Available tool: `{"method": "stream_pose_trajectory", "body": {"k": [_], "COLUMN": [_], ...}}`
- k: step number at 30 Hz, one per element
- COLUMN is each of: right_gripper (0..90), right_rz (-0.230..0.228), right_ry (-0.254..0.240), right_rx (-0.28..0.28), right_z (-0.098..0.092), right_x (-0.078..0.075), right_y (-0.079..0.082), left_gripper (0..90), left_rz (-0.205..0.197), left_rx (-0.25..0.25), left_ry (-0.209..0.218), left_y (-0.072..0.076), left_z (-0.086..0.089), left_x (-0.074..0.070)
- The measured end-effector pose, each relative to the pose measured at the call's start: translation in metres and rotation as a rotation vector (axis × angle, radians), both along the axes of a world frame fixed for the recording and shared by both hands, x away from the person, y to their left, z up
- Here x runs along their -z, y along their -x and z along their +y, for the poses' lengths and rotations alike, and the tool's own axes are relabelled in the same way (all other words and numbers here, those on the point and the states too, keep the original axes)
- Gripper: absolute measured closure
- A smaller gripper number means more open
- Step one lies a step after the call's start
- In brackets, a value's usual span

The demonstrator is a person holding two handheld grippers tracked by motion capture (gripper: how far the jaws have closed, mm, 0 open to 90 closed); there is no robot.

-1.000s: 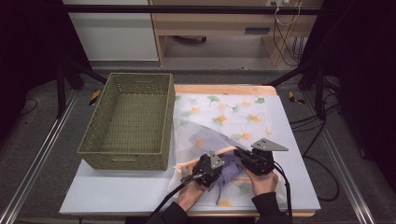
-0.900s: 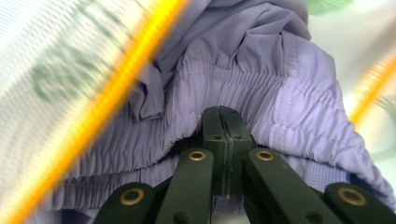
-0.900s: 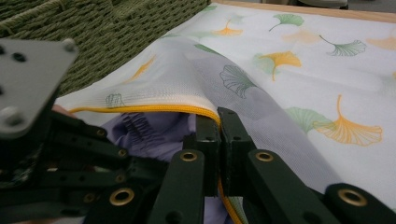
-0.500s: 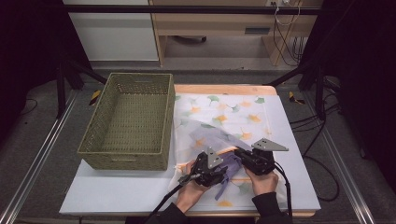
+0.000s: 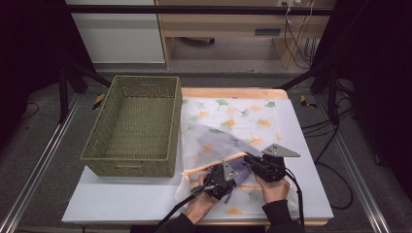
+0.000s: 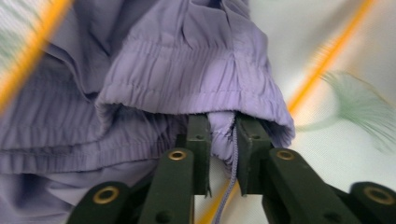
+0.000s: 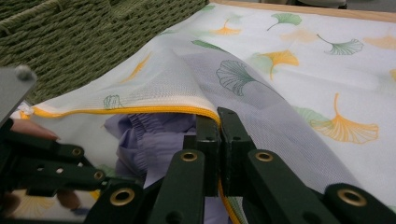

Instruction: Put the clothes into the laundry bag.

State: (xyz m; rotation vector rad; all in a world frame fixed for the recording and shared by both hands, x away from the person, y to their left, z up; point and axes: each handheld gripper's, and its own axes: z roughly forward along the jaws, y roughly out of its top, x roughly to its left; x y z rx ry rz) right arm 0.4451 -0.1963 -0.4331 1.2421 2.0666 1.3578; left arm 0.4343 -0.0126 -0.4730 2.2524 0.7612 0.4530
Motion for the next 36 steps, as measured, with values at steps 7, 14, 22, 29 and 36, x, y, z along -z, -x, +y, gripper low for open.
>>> {"method": "stream_pose_trajectory", "body": {"k": [7,14,22,29,36], "right_gripper": [87.8,87.9,87.8,87.7,87.5], "right_rz": [-0.006,0.000,-0.004,-0.005,0.006], "right_ry": [0.002,0.000,-0.002,0.013,0.024], "right_rx": [-0.002,-0.002,0.001,-0.008,-0.013], "right_z": [0.000,0.000,-0.001,0.002,0.002], "right_x": [0.000,0.000,-0.003,-0.005,-0.005], "right_y": [0.000,0.000,0.002,0.007,0.010], "left_gripper": [75.9,53.0,41.6,39.7,38.3], "left_rz": [-0.043,-0.049,-0.032,-0.013,0.023], "left_rx": [-0.041,-0.055,0.019,-0.046,-0.148], "left_ry": [0.019,0.016,0.029,0.058,0.055], "left_y": [-0.022,-0.024,0.006,0.023,0.038], "left_z": [-0.010,-0.007,0.028,0.092,0.145], "left_x": [0.007,0.005,-0.023,-0.048,-0.035]}}
